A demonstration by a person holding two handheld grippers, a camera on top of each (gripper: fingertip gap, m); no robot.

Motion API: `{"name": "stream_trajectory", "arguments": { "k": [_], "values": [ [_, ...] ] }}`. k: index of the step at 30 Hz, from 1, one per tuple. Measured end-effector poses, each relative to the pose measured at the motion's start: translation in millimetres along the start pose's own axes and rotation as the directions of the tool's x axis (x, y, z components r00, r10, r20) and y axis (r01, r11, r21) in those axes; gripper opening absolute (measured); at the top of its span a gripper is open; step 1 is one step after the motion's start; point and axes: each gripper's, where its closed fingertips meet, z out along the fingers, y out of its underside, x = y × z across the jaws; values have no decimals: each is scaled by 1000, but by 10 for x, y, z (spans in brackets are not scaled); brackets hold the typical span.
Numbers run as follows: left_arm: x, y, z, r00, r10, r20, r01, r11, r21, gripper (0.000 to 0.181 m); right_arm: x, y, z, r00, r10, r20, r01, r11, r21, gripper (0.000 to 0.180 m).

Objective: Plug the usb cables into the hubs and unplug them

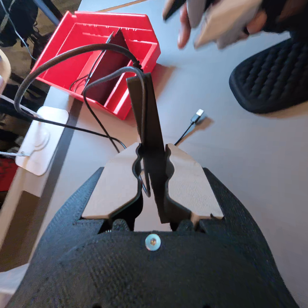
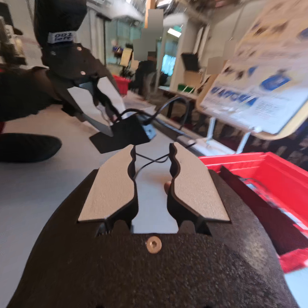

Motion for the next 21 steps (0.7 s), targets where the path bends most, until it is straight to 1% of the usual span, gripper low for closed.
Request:
{"name": "stream_trajectory", "arguments": {
  "k": [2,3,4,6,8,11,13,15,16,17,19,21],
  "values": [
    [4,62,102,995,-89,33,87,995,49,26,-191,217,216,979,185,81,-176,978,-111,54],
    [5,80,139,990,-133,44,129,988,79,26,-263,313,318,954,281,100,-265,953,-149,62],
    [13,96,169,984,-173,51,167,980,106,26,-306,404,411,933,346,96,-327,929,-173,66],
    [31,107,209,974,-214,77,200,967,160,26,-412,540,569,887,450,101,-423,882,-209,73],
    [57,68,211,958,-281,53,261,935,238,25,-569,632,701,836,534,129,-491,832,-259,80],
    [-17,-13,158,884,-462,-74,456,814,360,26,-762,840,886,878,470,91,-417,844,-339,91],
    [-62,-25,155,843,-526,-115,524,754,395,25,-810,878,1013,887,459,44,-418,842,-341,93],
    [-25,-60,175,821,-550,-151,559,722,409,25,-779,909,1117,903,430,-5,-404,843,-355,92],
    [-14,-74,176,827,-543,-144,548,725,417,25,-769,939,1154,912,409,-11,-384,846,-369,88],
    [-12,-71,174,843,-524,-122,523,744,417,25,-789,942,1177,912,410,17,-375,850,-370,73],
    [-35,-46,139,873,-482,-83,470,779,415,25,-830,925,1182,896,433,97,-372,851,-370,70],
    [-49,-6,99,889,-448,-96,446,799,404,29,-911,914,1103,864,458,210,-351,846,-401,69]
  ]
}}
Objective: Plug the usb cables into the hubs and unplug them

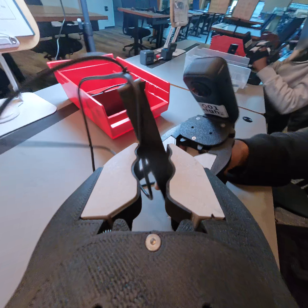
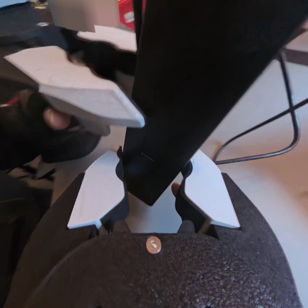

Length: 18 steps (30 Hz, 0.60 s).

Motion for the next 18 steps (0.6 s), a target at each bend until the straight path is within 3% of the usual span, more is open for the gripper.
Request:
{"name": "stream_trajectory", "arguments": {
  "k": [4,6,8,10,12,15,18],
  "values": [
    [45,51,-114,982,-38,-186,30,999,-46,34,-158,27,-180,978,68,199,-64,998,-26,66],
    [-60,35,-201,973,-61,-221,54,998,-40,6,-212,36,-289,959,92,267,-84,996,-40,66],
    [-233,17,-339,959,-110,-259,105,994,-36,4,-196,50,-412,951,102,293,-95,995,-38,65],
    [-653,43,-430,968,-216,-131,212,976,-39,5,-159,26,-527,943,117,312,-117,993,-19,65],
    [-1101,175,-540,980,-184,76,189,980,-69,7,-112,-40,-608,937,133,322,-145,989,14,65],
    [-1294,109,-726,972,-4,233,28,995,-100,31,-92,-127,-673,927,148,345,-176,983,50,66],
    [-1154,-237,-898,877,324,355,-295,946,-133,38,-134,-147,-657,913,168,372,-201,978,51,66]
  ]
}}
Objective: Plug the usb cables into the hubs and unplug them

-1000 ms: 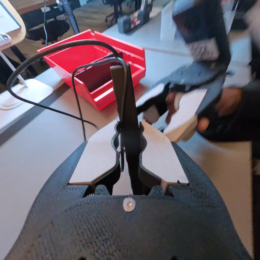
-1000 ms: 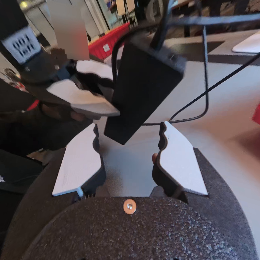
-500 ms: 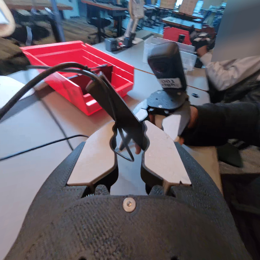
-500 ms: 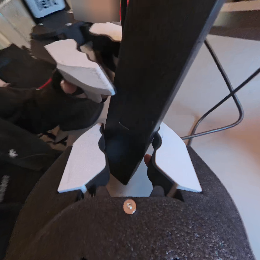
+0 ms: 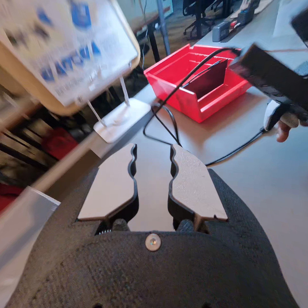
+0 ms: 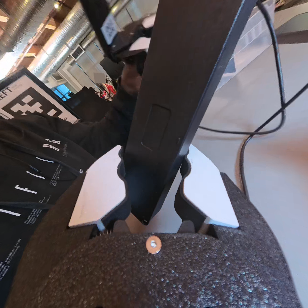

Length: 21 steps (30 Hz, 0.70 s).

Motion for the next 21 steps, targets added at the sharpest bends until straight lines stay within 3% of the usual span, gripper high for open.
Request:
{"name": "stream_trajectory", "arguments": {
  "k": [3,6,10,12,14,16,19,21],
  "values": [
    [330,-284,-92,970,240,-22,-239,969,54,40,11,80,100,1000,18,-5,-18,999,-41,66],
    [715,-287,10,877,477,-65,-473,879,64,51,-41,169,219,998,55,17,-53,995,-80,66],
    [983,-238,192,646,762,49,-763,642,75,55,-70,416,333,992,123,6,-119,972,-202,66],
    [1187,-100,256,508,861,-10,-858,507,85,55,-86,536,366,986,165,20,-155,956,-250,66],
    [1338,68,321,390,918,-66,-913,395,100,49,-138,610,394,978,203,56,-179,941,-288,66],
    [1381,167,387,338,938,-73,-933,345,103,44,-194,682,424,975,209,75,-173,926,-334,67],
    [1416,221,401,299,952,-64,-942,305,142,39,-219,773,447,974,216,72,-175,912,-371,67],
    [1372,229,399,349,935,-60,-929,354,110,37,-220,700,412,974,207,86,-167,927,-336,68]
  ]
}}
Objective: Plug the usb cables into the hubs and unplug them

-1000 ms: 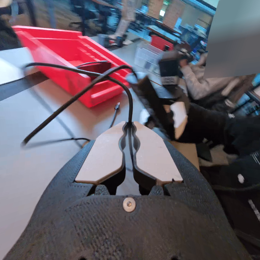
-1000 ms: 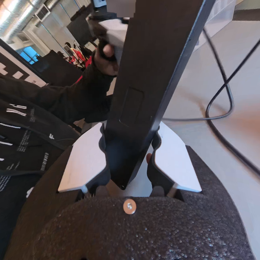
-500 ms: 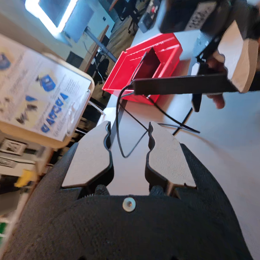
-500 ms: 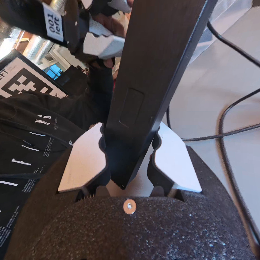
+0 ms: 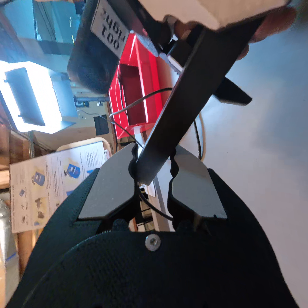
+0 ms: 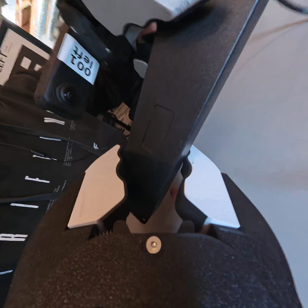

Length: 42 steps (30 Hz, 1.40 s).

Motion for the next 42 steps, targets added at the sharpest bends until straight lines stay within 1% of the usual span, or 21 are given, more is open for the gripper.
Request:
{"name": "stream_trajectory", "arguments": {
  "k": [3,6,8,10,11,12,13,14,17,19,22,23,25,28,30,32,33,35,37,40,42],
  "values": [
    [-67,153,-46,973,-229,4,229,973,6,35,-145,-268,-222,996,-88,27,83,985,148,73],
    [-129,323,-119,870,-492,-16,492,869,42,34,-358,-590,-580,976,-218,18,197,913,357,72],
    [-99,309,-145,731,-670,-131,682,727,83,34,-453,-687,-772,952,-306,-21,285,857,429,72],
    [-77,173,-180,521,-790,-323,851,510,124,33,-385,-698,-858,887,-421,-193,462,791,401,72],
    [-31,44,-221,386,-792,-472,917,385,104,32,-335,-681,-860,847,-461,-264,530,770,355,72],
    [15,-89,-272,249,-753,-609,960,275,54,33,-292,-663,-839,806,-498,-319,585,753,302,72],
    [49,-217,-321,141,-689,-711,982,187,13,33,-280,-648,-801,763,-541,-354,636,727,259,71],
    [104,-357,-395,48,-591,-805,991,128,-35,32,-299,-630,-742,728,-582,-363,675,702,227,71],
    [246,-735,-638,-145,-258,-955,987,34,-159,31,-413,-565,-525,696,-658,-287,714,676,184,73],
    [308,-923,-771,-261,-61,-964,965,27,-263,30,-501,-496,-369,702,-686,-193,712,681,170,77],
    [480,-1100,-863,-350,67,-934,931,138,-339,30,-653,-410,-144,703,-709,-59,708,688,160,79],
    [507,-1143,-875,-367,84,-926,923,159,-351,30,-697,-366,-77,700,-714,-13,707,691,151,82],
    [473,-1179,-840,-390,83,-917,916,135,-377,30,-758,-290,28,698,-715,44,704,696,142,74],
    [497,-1181,-857,-399,60,-915,911,146,-387,31,-770,-228,80,687,-725,54,713,686,141,68],
    [440,-1125,-782,-402,13,-916,913,90,-399,33,-720,-270,57,693,-721,15,711,687,148,66],
    [347,-963,-645,-370,-98,-924,927,22,-373,36,-649,-335,-16,703,-710,-43,707,690,157,66],
    [312,-850,-573,-328,-190,-925,942,7,-335,37,-617,-373,-74,710,-700,-77,702,695,158,65],
    [208,-545,-461,-182,-410,-894,978,19,-208,43,-543,-464,-220,701,-690,-179,713,683,157,65],
    [1,-141,-454,-36,-616,-787,995,54,-88,45,-490,-567,-404,688,-668,-282,721,672,169,65],
    [-380,660,-627,137,-858,-496,990,137,36,46,-375,-722,-719,645,-617,-450,739,653,164,65],
    [-524,1255,-815,170,-943,-286,985,171,21,43,-313,-785,-899,615,-585,-529,747,648,151,65]
  ]
}}
